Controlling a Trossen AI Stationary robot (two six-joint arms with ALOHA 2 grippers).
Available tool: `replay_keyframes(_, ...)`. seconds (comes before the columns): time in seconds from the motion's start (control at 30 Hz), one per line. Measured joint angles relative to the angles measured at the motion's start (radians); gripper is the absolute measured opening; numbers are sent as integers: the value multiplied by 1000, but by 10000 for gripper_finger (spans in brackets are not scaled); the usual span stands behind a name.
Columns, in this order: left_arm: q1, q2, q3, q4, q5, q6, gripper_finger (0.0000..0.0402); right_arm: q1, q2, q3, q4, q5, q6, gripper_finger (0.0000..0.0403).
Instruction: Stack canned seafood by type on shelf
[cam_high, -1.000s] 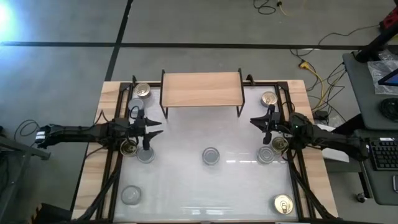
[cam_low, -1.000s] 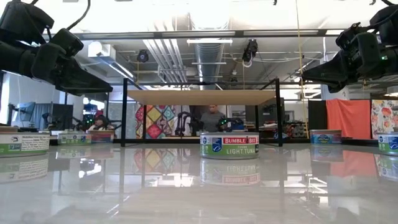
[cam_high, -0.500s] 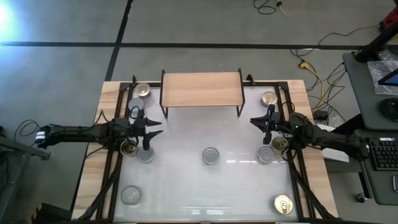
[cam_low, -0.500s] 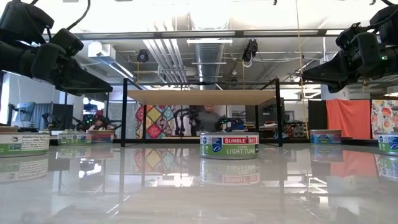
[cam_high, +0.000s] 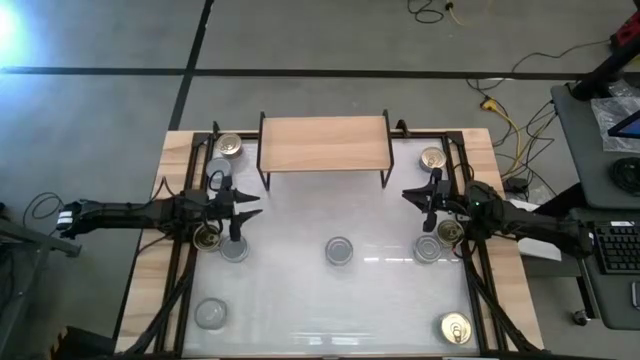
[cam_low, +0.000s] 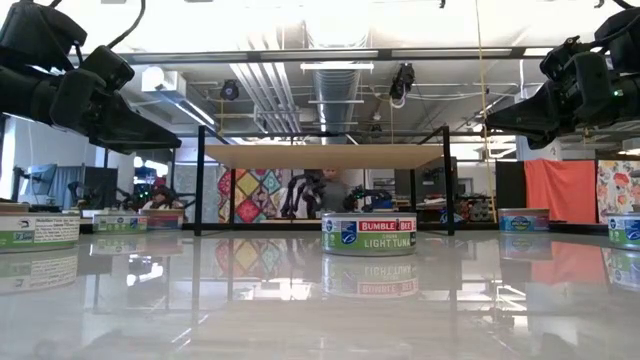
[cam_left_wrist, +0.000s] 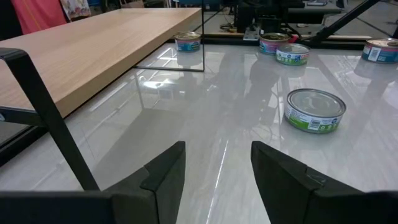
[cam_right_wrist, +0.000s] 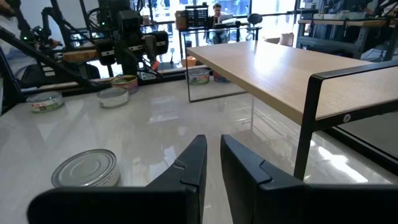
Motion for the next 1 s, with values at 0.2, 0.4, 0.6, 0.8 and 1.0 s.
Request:
replay_keyframes(0.2, 0, 0, 0, 0, 0, 0, 168, 0, 0, 0, 9, 0, 1, 38)
replay_keyframes(0.4, 0, 0, 0, 0, 0, 0, 168, 0, 1, 0, 42, 0, 297, 38)
replay_keyframes(0.6, 0, 0, 0, 0, 0, 0, 168, 0, 5, 0, 64, 66, 407, 38)
replay_keyframes(0.8, 0, 0, 0, 0, 0, 0, 168, 13, 52, 0, 251, 45, 486, 38)
replay_keyframes(1.0, 0, 0, 0, 0, 0, 0, 168, 107, 209, 0, 461, 24, 450, 38)
